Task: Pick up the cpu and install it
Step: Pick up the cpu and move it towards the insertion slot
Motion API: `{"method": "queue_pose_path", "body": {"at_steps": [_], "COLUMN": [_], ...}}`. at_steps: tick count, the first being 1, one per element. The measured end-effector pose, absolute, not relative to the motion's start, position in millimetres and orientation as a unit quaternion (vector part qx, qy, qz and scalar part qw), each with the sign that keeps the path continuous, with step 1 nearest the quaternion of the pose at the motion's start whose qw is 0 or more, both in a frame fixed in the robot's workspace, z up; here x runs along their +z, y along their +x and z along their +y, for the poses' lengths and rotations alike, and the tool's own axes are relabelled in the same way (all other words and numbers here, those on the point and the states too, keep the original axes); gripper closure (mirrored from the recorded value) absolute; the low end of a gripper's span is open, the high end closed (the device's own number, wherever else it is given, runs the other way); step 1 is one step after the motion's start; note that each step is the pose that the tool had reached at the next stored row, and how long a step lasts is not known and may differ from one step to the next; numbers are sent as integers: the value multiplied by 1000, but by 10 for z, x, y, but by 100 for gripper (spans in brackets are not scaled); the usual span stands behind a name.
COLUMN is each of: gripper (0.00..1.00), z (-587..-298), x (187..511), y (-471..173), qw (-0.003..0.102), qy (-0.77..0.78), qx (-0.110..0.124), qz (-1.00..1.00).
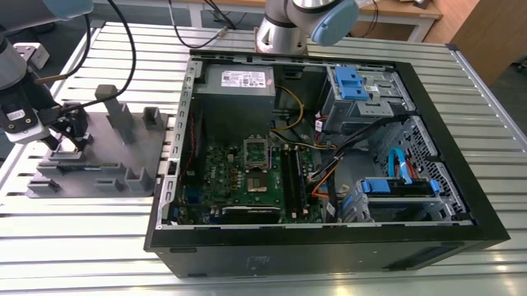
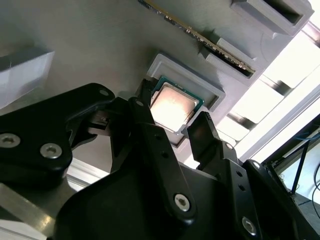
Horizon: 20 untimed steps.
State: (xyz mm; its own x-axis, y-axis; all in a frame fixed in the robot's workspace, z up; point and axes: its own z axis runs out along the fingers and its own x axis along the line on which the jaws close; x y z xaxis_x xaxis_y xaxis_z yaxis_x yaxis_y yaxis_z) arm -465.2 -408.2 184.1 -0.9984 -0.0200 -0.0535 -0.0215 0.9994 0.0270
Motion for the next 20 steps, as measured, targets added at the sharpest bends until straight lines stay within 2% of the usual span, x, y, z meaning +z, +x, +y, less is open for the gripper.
{"method": "queue_pose_path", "body": {"at_steps": [20], "gripper": [44], "z": [-4082], "x": [1831], "y": [-4643], "qw": [26], "qy": [-10], "qx": [14], "qz": [1000]}}
